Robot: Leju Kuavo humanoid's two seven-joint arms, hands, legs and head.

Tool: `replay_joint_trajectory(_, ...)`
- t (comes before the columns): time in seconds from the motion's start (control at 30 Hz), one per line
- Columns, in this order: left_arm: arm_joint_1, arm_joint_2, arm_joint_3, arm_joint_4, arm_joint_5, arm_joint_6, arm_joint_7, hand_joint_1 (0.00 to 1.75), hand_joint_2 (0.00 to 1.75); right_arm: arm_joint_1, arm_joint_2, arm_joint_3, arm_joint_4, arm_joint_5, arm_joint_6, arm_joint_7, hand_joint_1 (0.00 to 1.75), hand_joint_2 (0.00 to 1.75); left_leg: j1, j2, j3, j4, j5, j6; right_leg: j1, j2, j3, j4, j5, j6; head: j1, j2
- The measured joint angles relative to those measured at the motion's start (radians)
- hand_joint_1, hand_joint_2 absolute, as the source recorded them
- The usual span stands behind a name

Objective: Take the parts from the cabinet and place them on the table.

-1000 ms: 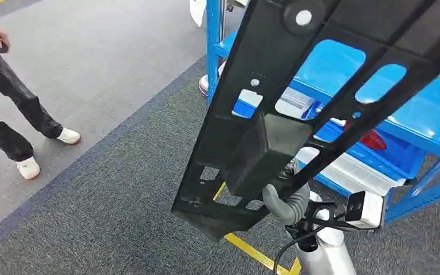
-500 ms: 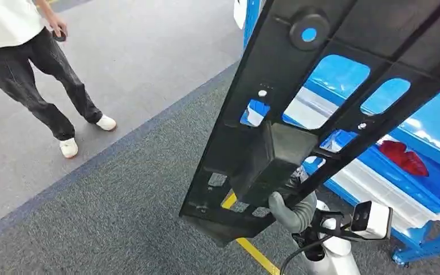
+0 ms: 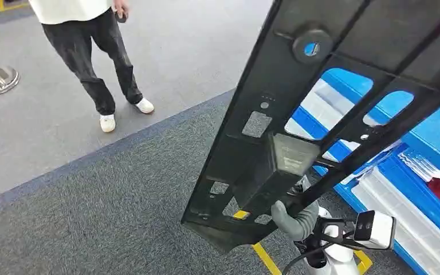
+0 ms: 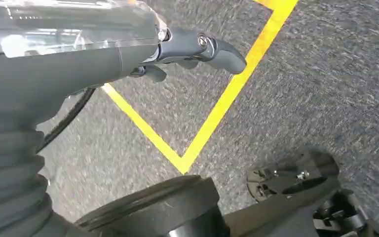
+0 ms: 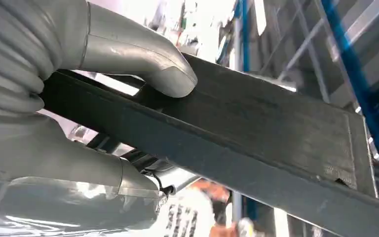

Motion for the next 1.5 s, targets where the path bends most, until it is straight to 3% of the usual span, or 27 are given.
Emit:
replay_joint_trajectory(0.07,0.000,-0.002,0.000,0.000,0.000,0.000,0.000,0.00,1.75,0.006,-0.005,0.000,0.000,0.001,0.000,-0.001,1.75,1.75,-0.001,-0.029,-0.002,0.001,0.002,0.003,0.001,0.018,-0.084,0.170,-0.063,0.003,0.000,0.000)
replay_joint_trajectory(0.1,0.000,-0.002,0.000,0.000,0.000,0.000,0.000,0.00,1.75,0.006,-0.005,0.000,0.001,0.002,0.000,-0.001,1.75,1.75,-0.001,-0.045,-0.003,0.002,0.002,0.003,0.001,0.019,-0.104,0.202,-0.060,0.003,0.000,0.000)
replay_joint_trajectory(0.17,-0.001,-0.002,0.000,0.000,0.000,0.000,0.000,0.00,1.75,0.006,-0.007,0.000,0.001,0.002,-0.001,-0.002,1.75,1.75,0.000,-0.075,0.001,0.006,0.002,0.002,-0.002,0.021,-0.075,0.129,0.008,0.003,0.000,0.000)
replay_joint_trajectory(0.2,-0.002,-0.004,0.000,0.000,0.001,0.000,0.000,0.00,1.75,0.006,-0.008,0.001,0.001,0.002,-0.002,-0.003,1.75,1.75,0.001,-0.092,0.003,0.009,0.000,-0.001,-0.005,0.032,-0.031,0.032,0.064,0.001,0.000,0.000)
replay_joint_trajectory(0.23,-0.003,-0.005,0.000,0.000,0.000,0.000,0.000,0.00,1.75,0.006,-0.008,0.001,0.001,0.002,-0.003,-0.004,1.75,1.75,0.002,-0.105,0.003,0.014,-0.003,-0.005,-0.010,0.065,0.009,-0.057,0.107,0.000,0.000,0.000)
replay_joint_trajectory(0.27,-0.005,-0.006,0.000,0.000,0.000,0.000,0.000,0.00,1.75,0.007,-0.010,0.001,0.001,0.002,-0.003,-0.005,1.75,1.75,-0.002,-0.117,-0.004,0.020,-0.006,-0.012,-0.013,0.125,0.024,-0.093,0.094,-0.001,0.000,0.000)
replay_joint_trajectory(0.4,-0.006,-0.006,0.000,0.000,0.000,0.001,0.002,0.00,1.75,0.011,-0.013,0.003,-0.001,0.003,-0.012,-0.013,1.75,1.75,0.009,-0.161,-0.024,0.016,0.002,-0.038,-0.008,0.087,0.028,-0.108,0.098,-0.016,0.000,0.000)
replay_joint_trajectory(0.43,-0.006,-0.005,0.000,0.000,-0.001,0.001,0.004,0.00,1.75,0.011,-0.013,0.004,-0.002,0.002,-0.014,-0.016,1.75,1.75,0.007,-0.131,-0.020,0.027,-0.005,-0.040,-0.014,0.069,0.034,-0.119,0.102,-0.026,0.000,0.000)
replay_joint_trajectory(0.47,-0.006,-0.005,0.000,0.000,-0.004,0.002,0.008,0.00,1.75,0.011,-0.013,0.006,-0.002,0.002,-0.014,-0.017,1.75,1.75,0.002,-0.069,-0.033,0.059,-0.030,-0.045,-0.010,0.057,0.038,-0.124,0.101,-0.033,-0.001,0.000)
replay_joint_trajectory(0.5,-0.007,-0.005,0.000,0.000,-0.005,0.003,0.009,0.00,1.75,0.011,-0.013,0.006,-0.002,0.001,-0.014,-0.018,1.75,1.75,0.004,-0.042,-0.061,0.120,-0.069,-0.049,-0.007,0.042,0.039,-0.124,0.100,-0.038,-0.001,0.000)
replay_joint_trajectory(0.6,-0.020,-0.005,0.000,0.000,-0.005,0.004,0.009,0.00,1.75,0.013,-0.017,0.006,-0.002,0.000,-0.015,-0.020,1.75,1.75,0.009,-0.019,-0.145,0.317,-0.151,-0.058,0.000,-0.011,0.039,-0.123,0.096,-0.042,-0.001,0.000)
replay_joint_trajectory(0.63,-0.019,-0.005,0.000,0.000,-0.006,0.006,0.010,0.00,1.75,0.013,-0.017,0.006,-0.002,0.000,-0.015,-0.022,1.75,1.75,0.010,-0.017,-0.136,0.310,-0.137,-0.059,0.001,-0.027,0.040,-0.123,0.095,-0.042,-0.001,0.000)
replay_joint_trajectory(0.7,-0.013,-0.005,0.000,0.000,-0.010,0.007,0.019,0.00,1.75,0.013,-0.018,0.007,-0.002,-0.001,-0.018,-0.028,1.75,1.75,0.012,-0.008,-0.061,0.176,-0.063,-0.057,0.001,-0.052,0.045,-0.122,0.092,-0.039,-0.001,0.000)
replay_joint_trajectory(0.73,-0.007,-0.004,0.000,0.000,-0.011,0.009,0.021,0.00,1.75,0.012,-0.019,0.008,-0.002,-0.001,-0.018,-0.029,1.75,1.75,0.012,0.011,-0.011,0.084,-0.023,-0.053,0.001,-0.062,0.049,-0.122,0.089,-0.036,-0.001,0.000)
replay_joint_trajectory(0.77,-0.002,-0.002,0.000,0.000,-0.011,0.010,0.021,0.00,1.75,0.012,-0.019,0.011,-0.002,-0.001,-0.018,-0.030,1.75,1.75,0.005,0.056,0.017,0.027,-0.030,-0.047,0.003,-0.071,0.051,-0.123,0.087,-0.033,-0.001,0.000)
replay_joint_trajectory(0.8,0.001,0.000,0.000,0.000,-0.011,0.010,0.023,0.00,1.75,0.012,-0.019,0.012,-0.002,-0.002,-0.018,-0.031,1.75,1.75,-0.009,0.073,0.020,0.008,-0.030,-0.036,0.009,-0.079,0.046,-0.118,0.086,-0.026,-0.001,0.000)
replay_joint_trajectory(0.93,0.004,0.001,0.001,0.000,-0.010,0.012,0.019,0.00,1.75,0.005,-0.020,0.021,-0.002,-0.002,-0.020,-0.030,1.75,1.75,-0.003,0.023,0.012,0.002,-0.018,-0.007,0.009,-0.116,0.048,-0.119,0.080,-0.006,0.000,0.000)
replay_joint_trajectory(1.0,0.001,0.002,0.001,0.000,-0.009,0.012,0.018,0.00,1.75,0.003,-0.021,0.022,-0.002,-0.004,-0.021,-0.030,1.75,1.75,0.000,0.004,0.011,-0.001,-0.012,0.002,0.000,-0.009,0.018,-0.042,0.028,0.001,0.000,0.000)
replay_joint_trajectory(1.07,0.001,0.001,0.001,0.000,-0.009,0.011,0.018,0.00,1.75,0.006,-0.023,0.022,-0.001,-0.003,-0.021,-0.030,1.75,1.75,-0.001,-0.021,0.009,-0.001,-0.010,0.006,0.000,0.017,-0.068,0.129,-0.046,0.004,0.000,0.000)
replay_joint_trajectory(1.13,0.000,0.002,0.001,0.000,-0.009,0.010,0.017,0.00,1.75,0.006,-0.024,0.022,0.001,-0.003,-0.021,-0.029,1.75,1.75,-0.001,-0.049,0.010,0.001,-0.010,0.006,0.001,0.019,-0.111,0.201,-0.046,0.004,0.000,0.000)
replay_joint_trajectory(1.17,-0.001,0.001,0.001,0.000,-0.010,0.009,0.017,0.00,1.75,0.006,-0.024,0.022,0.001,-0.003,-0.021,-0.029,1.75,1.75,-0.001,-0.065,0.011,0.002,-0.010,0.006,0.000,0.020,-0.097,0.165,-0.010,0.004,0.000,0.000)
replay_joint_trajectory(1.23,-0.002,0.000,0.000,0.000,-0.010,0.009,0.017,0.00,1.75,0.003,-0.024,0.022,0.001,-0.003,-0.023,-0.029,1.75,1.75,0.001,-0.096,0.017,0.008,-0.013,0.001,-0.004,0.041,-0.020,-0.010,0.092,-0.001,0.000,0.000)
replay_joint_trajectory(1.27,-0.003,-0.002,0.000,0.000,-0.010,0.009,0.017,0.00,1.75,0.001,-0.024,0.022,0.001,-0.002,-0.023,-0.027,1.75,1.75,0.003,-0.107,0.013,0.012,-0.017,-0.004,-0.009,0.093,0.010,-0.088,0.115,-0.003,0.000,0.000)
replay_joint_trajectory(1.3,-0.007,-0.003,0.000,0.000,-0.010,0.008,0.017,0.00,1.75,0.001,-0.024,0.023,0.002,-0.002,-0.024,-0.026,1.75,1.75,-0.003,-0.115,0.004,0.021,-0.020,-0.009,-0.011,0.117,0.021,-0.108,0.102,-0.005,0.000,0.000)
replay_joint_trajectory(1.4,-0.007,-0.003,0.000,0.000,-0.010,0.008,0.014,0.00,1.75,-0.006,-0.025,0.025,0.002,-0.002,-0.027,-0.019,1.75,1.75,0.009,-0.148,-0.008,0.013,-0.013,-0.027,-0.001,0.088,0.018,-0.107,0.100,-0.015,0.000,0.000)
replay_joint_trajectory(1.43,-0.008,-0.002,0.000,0.000,-0.010,0.008,0.014,0.00,1.75,-0.011,-0.025,0.026,0.002,-0.002,-0.027,-0.018,1.75,1.75,0.005,-0.159,-0.009,0.015,-0.014,-0.035,-0.011,0.074,0.023,-0.119,0.104,-0.022,0.000,0.000)
replay_joint_trajectory(1.5,-0.007,0.000,0.000,0.000,-0.012,0.008,0.016,0.00,1.75,-0.020,-0.025,0.032,0.001,-0.003,-0.024,-0.016,1.75,1.75,0.001,-0.062,-0.033,0.081,-0.060,-0.040,-0.007,0.044,0.035,-0.128,0.103,-0.038,-0.001,0.000)
